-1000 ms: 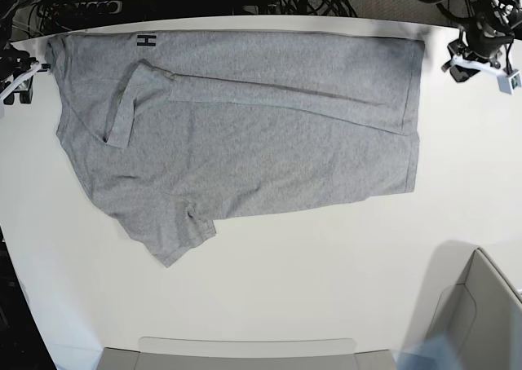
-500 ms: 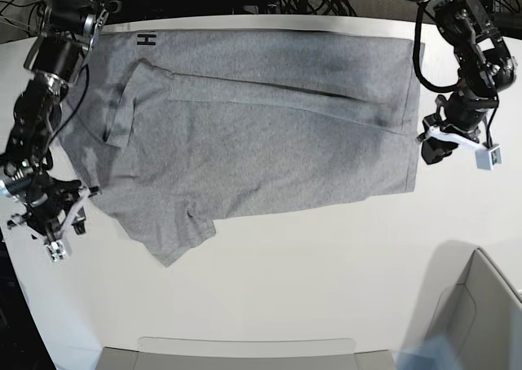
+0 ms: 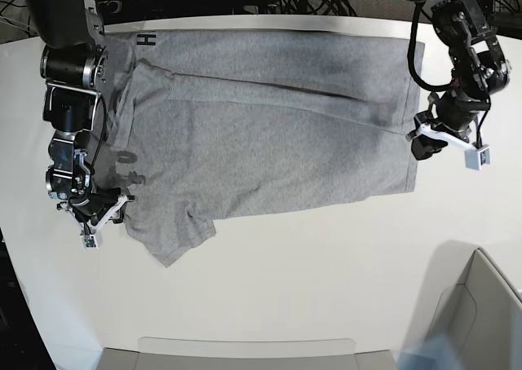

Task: Fold the T-shirt properly
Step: 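Release the shirt and move both grippers toward the hem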

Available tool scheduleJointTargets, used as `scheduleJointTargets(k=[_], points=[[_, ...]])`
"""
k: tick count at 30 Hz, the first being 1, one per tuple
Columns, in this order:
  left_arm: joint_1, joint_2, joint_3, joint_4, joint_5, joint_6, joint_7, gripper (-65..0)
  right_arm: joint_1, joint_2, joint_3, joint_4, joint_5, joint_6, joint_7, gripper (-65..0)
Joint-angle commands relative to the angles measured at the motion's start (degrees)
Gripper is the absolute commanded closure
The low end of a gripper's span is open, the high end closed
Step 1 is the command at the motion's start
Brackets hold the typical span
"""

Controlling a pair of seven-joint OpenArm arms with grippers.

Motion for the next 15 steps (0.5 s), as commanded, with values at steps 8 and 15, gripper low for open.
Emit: scheduleJointTargets(k=[8,15], points=[[-6.7,-1.6,0.7,-5.6,-0.6,0.0,-1.6,-16.7,-1.7,-0.1,-0.4,0.6,-0.5,0.4,-5.6,-21.1],[-12.4,-1.6,0.9,-14.6,-0.5,0.1,-1.6,-21.7,-9.0,3.2,-2.2,2.5,-0.1,0.4,-7.1,0.0]])
